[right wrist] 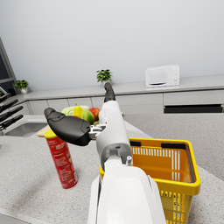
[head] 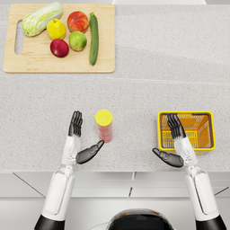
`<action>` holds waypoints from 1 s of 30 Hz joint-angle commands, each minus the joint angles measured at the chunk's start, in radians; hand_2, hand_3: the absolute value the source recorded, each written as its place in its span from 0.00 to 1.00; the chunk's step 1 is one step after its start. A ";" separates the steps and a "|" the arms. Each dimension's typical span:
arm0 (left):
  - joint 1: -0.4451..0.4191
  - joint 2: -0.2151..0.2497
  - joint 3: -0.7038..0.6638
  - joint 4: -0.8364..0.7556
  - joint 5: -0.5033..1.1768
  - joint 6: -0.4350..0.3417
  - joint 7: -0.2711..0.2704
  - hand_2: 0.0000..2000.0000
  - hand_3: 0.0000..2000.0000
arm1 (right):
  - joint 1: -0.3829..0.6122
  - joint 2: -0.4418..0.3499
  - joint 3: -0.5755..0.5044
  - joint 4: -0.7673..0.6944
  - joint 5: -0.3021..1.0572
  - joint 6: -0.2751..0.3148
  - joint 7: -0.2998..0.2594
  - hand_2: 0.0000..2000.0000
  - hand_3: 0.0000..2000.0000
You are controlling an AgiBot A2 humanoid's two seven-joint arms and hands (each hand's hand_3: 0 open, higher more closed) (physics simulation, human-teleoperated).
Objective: Pick up the red potato chip and place it into the yellow basket
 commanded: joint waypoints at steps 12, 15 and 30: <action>0.002 0.001 0.030 0.016 0.000 0.000 0.000 0.00 0.00 | 0.002 -0.001 0.030 -0.016 0.000 0.000 0.000 0.00 0.00; 0.065 0.039 -0.044 0.013 0.000 -0.064 -0.064 0.00 0.00 | 0.044 -0.027 -0.091 0.059 0.000 -0.063 0.064 0.00 0.00; 0.284 0.180 0.133 0.574 0.364 -0.101 -0.100 0.00 0.00 | 0.088 -0.055 -0.225 0.125 0.364 -0.099 0.101 0.00 0.00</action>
